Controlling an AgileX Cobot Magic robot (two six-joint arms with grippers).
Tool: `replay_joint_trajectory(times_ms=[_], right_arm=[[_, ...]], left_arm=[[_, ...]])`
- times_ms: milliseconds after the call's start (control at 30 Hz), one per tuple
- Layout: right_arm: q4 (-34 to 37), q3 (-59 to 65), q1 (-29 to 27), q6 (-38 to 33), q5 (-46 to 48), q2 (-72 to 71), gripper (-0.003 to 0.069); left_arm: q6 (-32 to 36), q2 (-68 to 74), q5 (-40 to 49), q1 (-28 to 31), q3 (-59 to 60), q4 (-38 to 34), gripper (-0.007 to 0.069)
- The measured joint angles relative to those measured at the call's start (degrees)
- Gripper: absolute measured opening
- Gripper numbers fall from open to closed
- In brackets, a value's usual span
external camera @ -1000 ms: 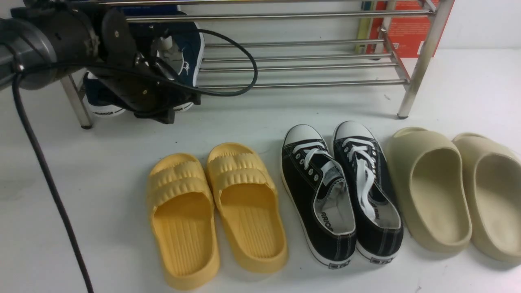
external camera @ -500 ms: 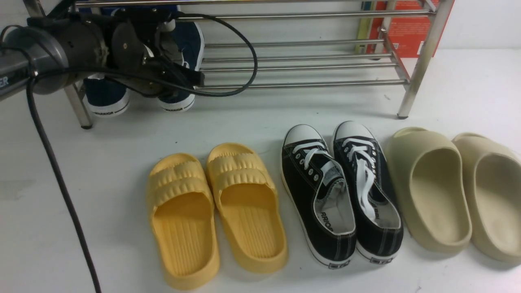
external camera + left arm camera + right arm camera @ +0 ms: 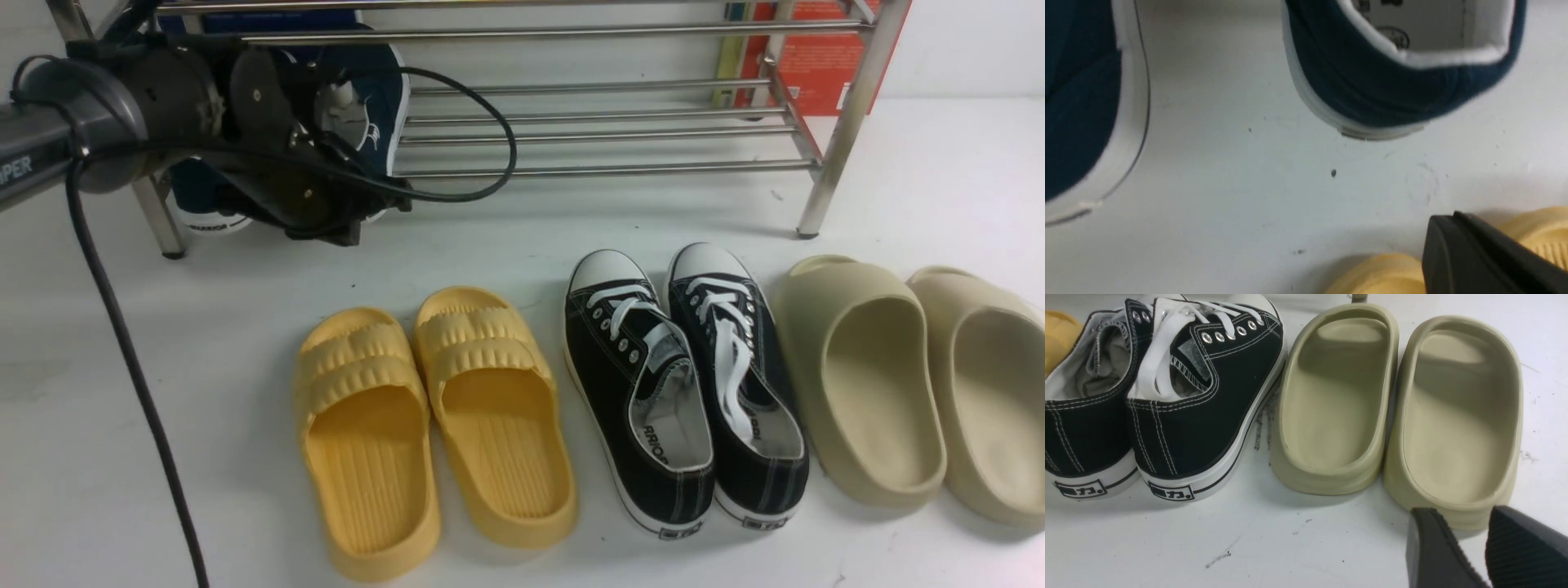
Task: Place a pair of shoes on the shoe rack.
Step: Use the left arm to put a shoe into the shoe rack
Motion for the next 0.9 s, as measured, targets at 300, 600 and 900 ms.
replay_joint_trajectory(times_ms=[300, 600, 900], right_arm=[[0.0, 0.0, 0.0, 0.0, 0.0, 0.0, 0.0239], [0.0, 0.0, 0.0, 0.0, 0.0, 0.0, 0.0239], [0.0, 0.0, 0.0, 0.0, 0.0, 0.0, 0.0239]], left_arm=[[0.0, 2.28, -7.84, 0.0, 0.0, 5.25, -0.0013], [-0.12, 2.1, -7.44, 0.0, 0.0, 4.16, -0.0013], [-0.18, -9.81, 9.42, 0.0, 3.92, -2.17, -0.0013]])
